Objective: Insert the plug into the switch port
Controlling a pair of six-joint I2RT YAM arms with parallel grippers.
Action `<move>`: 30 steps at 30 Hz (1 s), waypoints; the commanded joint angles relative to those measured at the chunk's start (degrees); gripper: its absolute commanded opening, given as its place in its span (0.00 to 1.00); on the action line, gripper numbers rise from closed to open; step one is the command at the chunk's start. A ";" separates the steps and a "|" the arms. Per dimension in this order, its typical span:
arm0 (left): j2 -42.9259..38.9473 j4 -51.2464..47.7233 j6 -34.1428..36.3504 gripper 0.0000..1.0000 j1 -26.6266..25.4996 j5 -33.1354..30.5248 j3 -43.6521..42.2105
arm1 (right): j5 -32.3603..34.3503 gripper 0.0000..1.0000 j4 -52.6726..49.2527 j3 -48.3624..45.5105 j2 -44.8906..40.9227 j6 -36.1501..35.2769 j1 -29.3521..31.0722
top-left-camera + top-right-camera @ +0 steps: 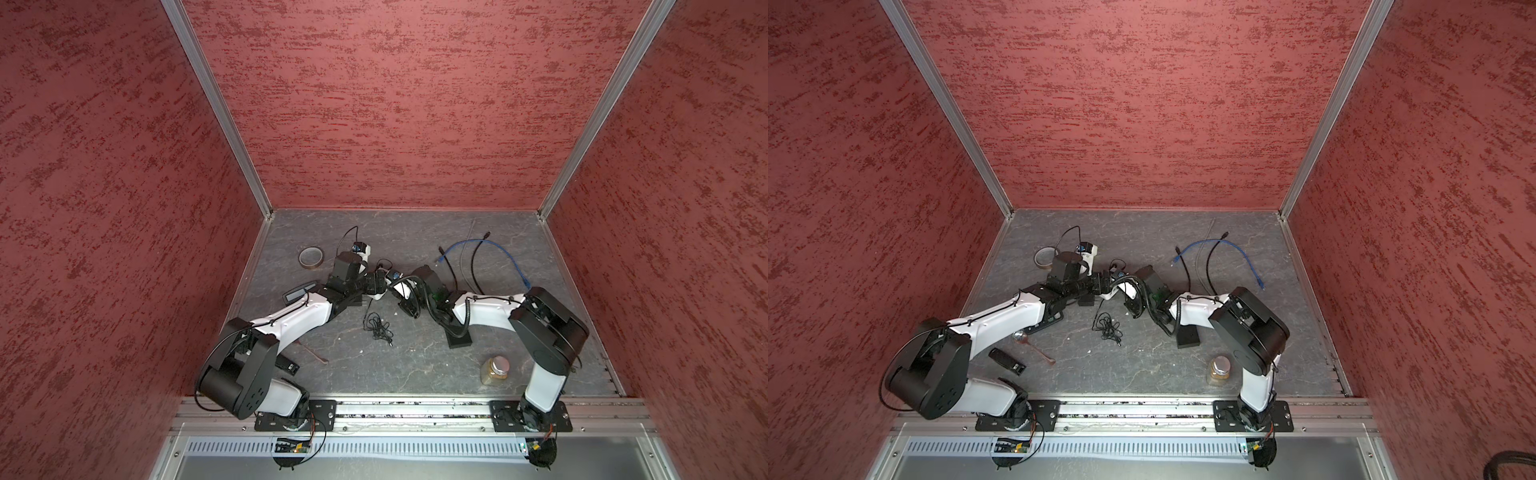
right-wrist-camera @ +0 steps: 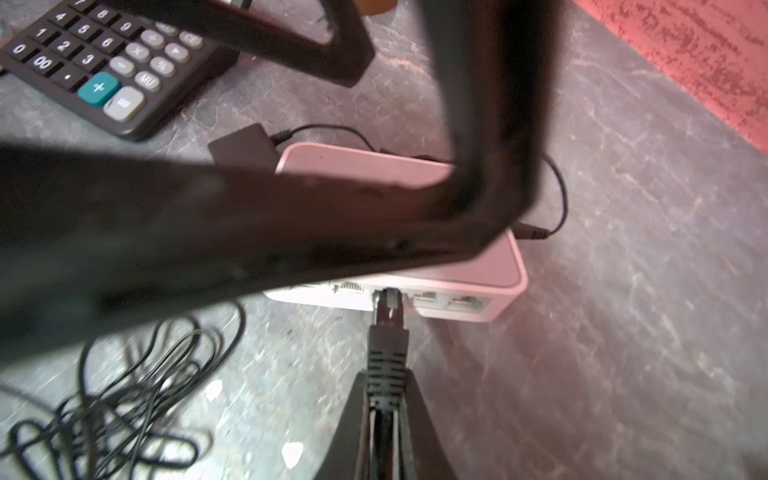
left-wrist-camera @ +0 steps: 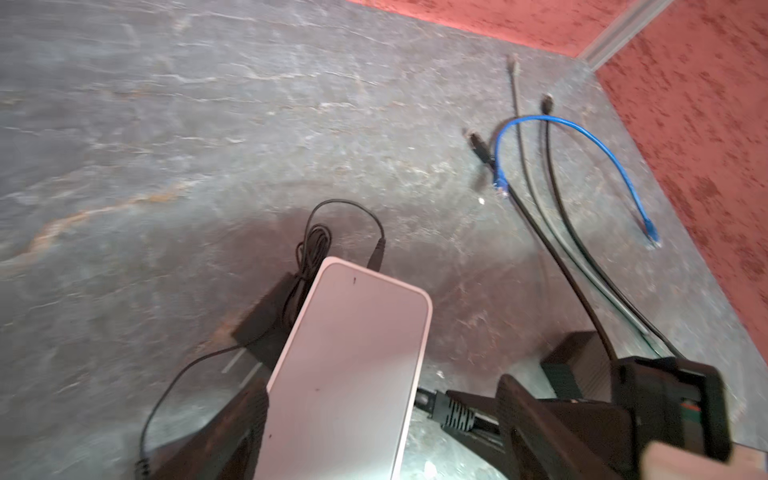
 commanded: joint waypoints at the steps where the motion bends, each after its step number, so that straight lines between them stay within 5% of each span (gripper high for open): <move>1: -2.28 -1.23 -0.73 0.86 -0.30 -1.14 -1.10 | -3.01 0.00 2.41 6.15 2.61 -0.93 -0.82; 14: -10.72 -3.61 -3.23 0.86 -0.21 -8.35 -6.97 | -12.80 0.00 0.90 23.39 17.01 7.04 -1.01; 30: -16.02 -4.15 -5.36 0.86 -0.24 -7.88 -11.80 | -11.86 0.09 -0.10 36.03 30.57 15.48 -1.01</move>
